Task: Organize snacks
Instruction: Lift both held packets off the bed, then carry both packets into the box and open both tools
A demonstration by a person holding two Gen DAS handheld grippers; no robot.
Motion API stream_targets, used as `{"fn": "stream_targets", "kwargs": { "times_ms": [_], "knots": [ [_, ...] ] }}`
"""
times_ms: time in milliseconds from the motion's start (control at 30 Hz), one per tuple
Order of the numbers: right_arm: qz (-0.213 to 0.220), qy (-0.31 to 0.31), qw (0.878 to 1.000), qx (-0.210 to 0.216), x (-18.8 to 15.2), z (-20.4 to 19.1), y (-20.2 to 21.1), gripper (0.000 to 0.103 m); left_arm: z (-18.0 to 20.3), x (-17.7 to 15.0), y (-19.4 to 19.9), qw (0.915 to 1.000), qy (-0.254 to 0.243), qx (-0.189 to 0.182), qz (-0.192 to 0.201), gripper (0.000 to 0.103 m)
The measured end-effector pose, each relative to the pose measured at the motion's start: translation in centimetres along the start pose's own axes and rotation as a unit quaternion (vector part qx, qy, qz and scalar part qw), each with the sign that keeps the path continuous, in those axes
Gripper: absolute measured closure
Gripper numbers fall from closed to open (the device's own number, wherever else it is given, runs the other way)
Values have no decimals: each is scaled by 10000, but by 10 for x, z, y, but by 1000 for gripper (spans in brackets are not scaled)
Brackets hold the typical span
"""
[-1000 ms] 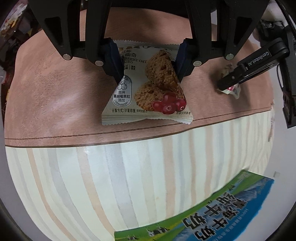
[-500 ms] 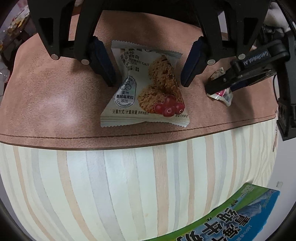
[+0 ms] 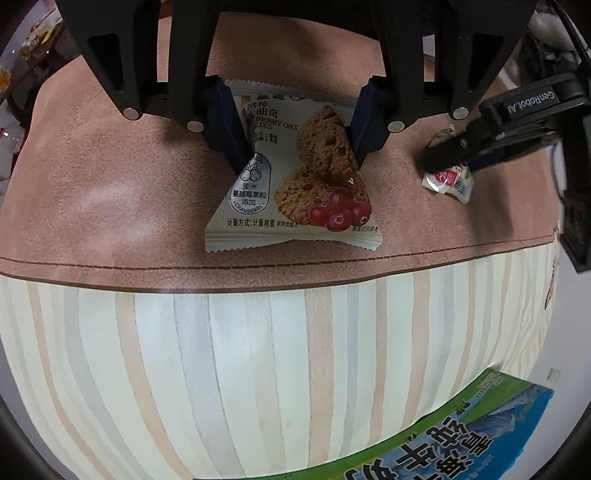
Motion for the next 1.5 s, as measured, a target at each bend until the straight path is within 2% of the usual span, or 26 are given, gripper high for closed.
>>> {"fn": "stream_targets", "kwargs": {
  "times_ms": [133, 200, 233, 300, 433, 567, 733, 833, 1000, 1033, 1133, 1233, 1367, 1500],
  "knots": [
    [-26, -25, 10000, 57, 3, 2, 1, 45, -3, 1, 0, 9999, -150, 37, -60, 32],
    [-9, 20, 10000, 40, 7, 11, 3, 44, -3, 0, 0, 9989, -328, 333, -94, 33],
    [17, 22, 10000, 41, 7, 11, 4, 45, 0, -1, -1, 9980, -386, 500, -65, 43],
    [65, 65, 10000, -22, 6, 10, 5, 50, 0, -2, 1, 9945, -551, 886, 3, 48],
    [195, 123, 9997, 28, -3, 8, 6, 51, 0, 2, 12, 9935, -483, 1002, 237, 49],
    [308, 78, 9992, 240, -3, 5, 24, 51, 0, 10, 39, 9927, -515, 961, 518, 49],
    [601, 27, 9963, 615, 12, -3, 66, 51, 30, 30, 80, 9918, -646, 665, 885, 49],
    [891, 22, 9925, 831, 31, -9, 102, 51, 53, 53, 115, 9876, -813, 525, 1236, 49],
    [1480, 171, 9827, 1102, 85, -24, 177, 51, 89, 105, 169, 9809, -970, 284, 1660, 49],
    [1601, 214, 9803, 1136, 99, -28, 192, 51, 100, 100, 171, 9793, -1017, 297, 1725, 49],
    [1847, 289, 9765, 1076, 139, -38, 218, 51, 116, 143, 194, 9757, -1140, 296, 1845, 49],
    [1958, 260, 9753, 989, 195, -42, 232, 51, 128, 187, 206, 9735, -1218, 391, 1894, 48],
    [1906, 218, 9780, 815, 262, -51, 231, 51, 131, 251, 189, 9786, -1119, 519, 1645, 48],
    [1732, 198, 9825, 659, 312, -62, 211, 51, 121, 313, 166, 9870, -939, 560, 1174, 48]
  ]
}}
Point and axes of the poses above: each gripper's, at about its wrist camera, not at the fingertips, and y roughly against the way its jaws point, z to its right, x to its top, the point moved 10 cm from there along -y, roughly the way its jaws point, and after that the axes turned 4 degrees about -y, right-handed, at the moved point
